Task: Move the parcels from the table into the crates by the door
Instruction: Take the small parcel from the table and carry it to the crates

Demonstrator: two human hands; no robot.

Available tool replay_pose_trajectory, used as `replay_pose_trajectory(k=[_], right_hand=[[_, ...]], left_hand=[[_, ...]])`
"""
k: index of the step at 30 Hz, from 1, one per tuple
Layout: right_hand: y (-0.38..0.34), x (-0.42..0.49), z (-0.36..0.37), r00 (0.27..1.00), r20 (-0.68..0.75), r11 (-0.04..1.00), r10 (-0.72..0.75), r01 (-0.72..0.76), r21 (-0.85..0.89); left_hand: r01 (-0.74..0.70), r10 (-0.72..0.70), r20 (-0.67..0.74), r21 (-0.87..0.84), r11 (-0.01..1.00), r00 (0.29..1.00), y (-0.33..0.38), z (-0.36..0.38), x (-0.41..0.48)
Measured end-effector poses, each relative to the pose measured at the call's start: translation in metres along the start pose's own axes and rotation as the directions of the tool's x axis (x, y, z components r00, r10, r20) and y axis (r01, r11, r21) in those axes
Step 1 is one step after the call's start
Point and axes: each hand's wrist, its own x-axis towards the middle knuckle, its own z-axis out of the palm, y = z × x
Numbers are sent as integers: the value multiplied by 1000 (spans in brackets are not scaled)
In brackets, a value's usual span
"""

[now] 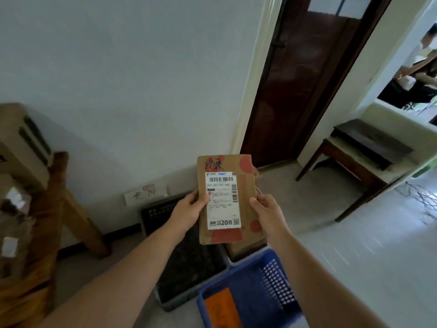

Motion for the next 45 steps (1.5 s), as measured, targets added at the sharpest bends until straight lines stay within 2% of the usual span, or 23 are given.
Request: replay_pose_trajectory(k=[6, 11, 18, 24, 29, 33, 41, 45], right_hand=[[28, 92, -59, 976, 205, 980, 80, -40, -195], [70, 163, -67, 955, 244, 950, 167, -90, -299], [133, 246, -59, 946, 199, 919, 257, -175, -354], [158, 292, -50, 926, 179, 889, 332, -244, -387], [167, 316, -38, 933, 157, 848, 323, -212, -485], [167, 332, -36, 941, 127, 808, 314, -195, -556], [143, 308, -30, 952, 59, 648, 301, -159, -745], [108, 286, -31, 969, -30, 649, 247, -189, -737]], left_hand=[[192, -203, -135, -85, 978, 970, -36, 81, 60], [285, -299, -137, -108, 952, 944, -81, 117, 112], [340, -344, -119, -59, 939, 931, -133, 142, 188], [383, -386, -137, -53, 922, 912, -157, 149, 225], [390, -385, -112, 20, 921, 916, -167, 145, 249], [356, -348, -82, 114, 927, 934, -168, 145, 260], [384, -371, -109, 147, 911, 922, -155, 131, 251], [348, -331, -126, 148, 926, 935, -119, 115, 242]])
